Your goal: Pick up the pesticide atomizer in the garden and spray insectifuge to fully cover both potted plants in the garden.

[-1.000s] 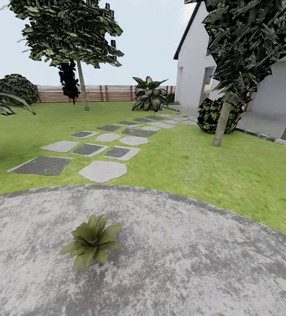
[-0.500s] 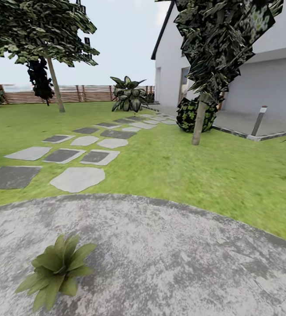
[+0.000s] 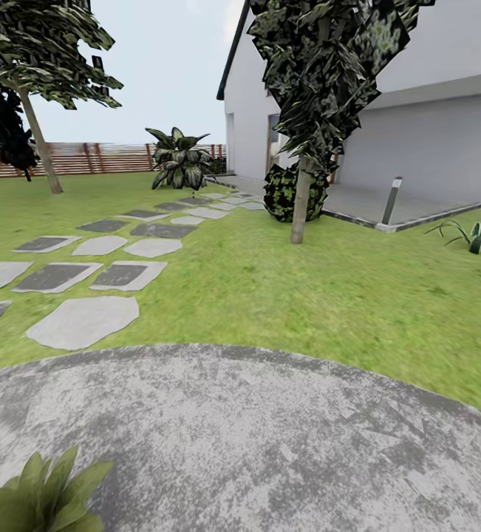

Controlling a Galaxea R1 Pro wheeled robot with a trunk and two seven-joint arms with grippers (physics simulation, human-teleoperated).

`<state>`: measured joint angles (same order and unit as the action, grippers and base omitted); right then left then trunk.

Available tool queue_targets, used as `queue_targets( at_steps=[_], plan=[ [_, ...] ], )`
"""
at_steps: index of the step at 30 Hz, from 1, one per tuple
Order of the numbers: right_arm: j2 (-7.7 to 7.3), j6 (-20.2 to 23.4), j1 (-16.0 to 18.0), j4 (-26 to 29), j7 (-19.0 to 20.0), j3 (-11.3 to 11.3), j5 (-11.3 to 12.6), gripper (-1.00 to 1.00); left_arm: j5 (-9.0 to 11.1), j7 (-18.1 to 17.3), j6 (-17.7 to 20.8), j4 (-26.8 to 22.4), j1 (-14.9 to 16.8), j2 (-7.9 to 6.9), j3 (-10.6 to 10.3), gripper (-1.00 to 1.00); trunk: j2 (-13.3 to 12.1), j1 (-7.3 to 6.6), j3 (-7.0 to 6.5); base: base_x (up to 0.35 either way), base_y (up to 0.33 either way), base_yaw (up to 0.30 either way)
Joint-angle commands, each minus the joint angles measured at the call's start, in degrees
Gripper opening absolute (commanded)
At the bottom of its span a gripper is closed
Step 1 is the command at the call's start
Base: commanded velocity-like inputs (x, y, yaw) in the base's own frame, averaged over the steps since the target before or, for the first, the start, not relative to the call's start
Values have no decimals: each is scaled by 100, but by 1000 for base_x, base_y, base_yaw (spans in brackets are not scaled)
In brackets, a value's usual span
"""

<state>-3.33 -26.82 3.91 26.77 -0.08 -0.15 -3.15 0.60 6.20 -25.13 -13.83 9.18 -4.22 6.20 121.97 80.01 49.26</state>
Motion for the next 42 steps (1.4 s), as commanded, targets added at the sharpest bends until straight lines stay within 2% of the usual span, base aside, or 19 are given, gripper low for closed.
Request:
queue_targets(
  at_steps=[1, 11, 42],
  plan=[
    [-1, -16, 5, -5, -1, -3, -30, 100, 7, 4, -19, 3, 3, 0, 9, 100, 2, 3, 5, 337, -1, -266],
    [-1, -16, 5, -5, -1, 13, -31, 100, 2, 4, -19, 3, 4, 0, 8, 100, 2, 3, 5, 338, 0, -224],
    [0, -16, 4, 15, -10, -4, -10, 100, 9, 4, -20, 3, 3, 6, 10, 100, 2, 3, 5, 338, 0, -4]
  ],
)
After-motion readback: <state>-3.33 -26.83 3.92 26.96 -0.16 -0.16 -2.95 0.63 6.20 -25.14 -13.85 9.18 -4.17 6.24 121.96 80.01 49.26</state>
